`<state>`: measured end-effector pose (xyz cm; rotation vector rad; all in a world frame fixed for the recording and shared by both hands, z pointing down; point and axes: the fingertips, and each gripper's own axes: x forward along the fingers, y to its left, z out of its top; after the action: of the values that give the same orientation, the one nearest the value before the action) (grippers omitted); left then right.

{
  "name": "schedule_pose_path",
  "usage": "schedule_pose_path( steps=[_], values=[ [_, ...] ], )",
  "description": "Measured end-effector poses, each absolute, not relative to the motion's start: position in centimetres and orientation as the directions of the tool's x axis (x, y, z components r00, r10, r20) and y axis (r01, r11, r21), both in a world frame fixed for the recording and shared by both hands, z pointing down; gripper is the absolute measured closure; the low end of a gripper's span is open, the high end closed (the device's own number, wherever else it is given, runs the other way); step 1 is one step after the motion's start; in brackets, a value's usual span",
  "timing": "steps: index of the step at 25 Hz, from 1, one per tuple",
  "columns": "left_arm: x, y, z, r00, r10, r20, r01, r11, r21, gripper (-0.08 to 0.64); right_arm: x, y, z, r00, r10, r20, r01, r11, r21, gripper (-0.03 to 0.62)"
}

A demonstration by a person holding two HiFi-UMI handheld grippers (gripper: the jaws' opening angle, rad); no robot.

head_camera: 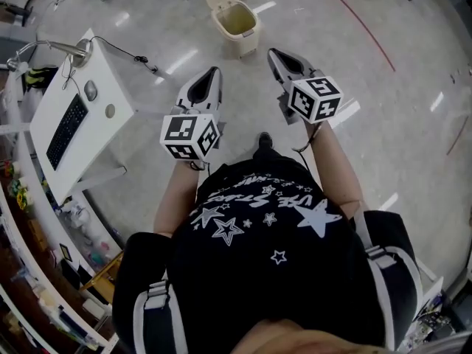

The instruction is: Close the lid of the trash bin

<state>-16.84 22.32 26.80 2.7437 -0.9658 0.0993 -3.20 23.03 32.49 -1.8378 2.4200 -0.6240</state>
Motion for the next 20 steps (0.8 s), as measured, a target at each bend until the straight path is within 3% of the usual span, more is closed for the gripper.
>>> schedule_pose_path(
  steps=[8,20],
  values=[
    [-12.8,19.9,27.8,0.751,-0.638,0.167,-0.660,-0.730,0.177,0.548,0.9,19.7,33.4,-0.342,-0.915,0.212,-0.900,0.255,-0.353,0.584],
    [-12.5,15.0,28.9,0.729,-0.663,0.169,-0.684,-0.701,0.202,0.548,2.7,16.5,35.2,-0.328,-0.912,0.245,-0.902,0.224,-0.370,0.584]
  ],
)
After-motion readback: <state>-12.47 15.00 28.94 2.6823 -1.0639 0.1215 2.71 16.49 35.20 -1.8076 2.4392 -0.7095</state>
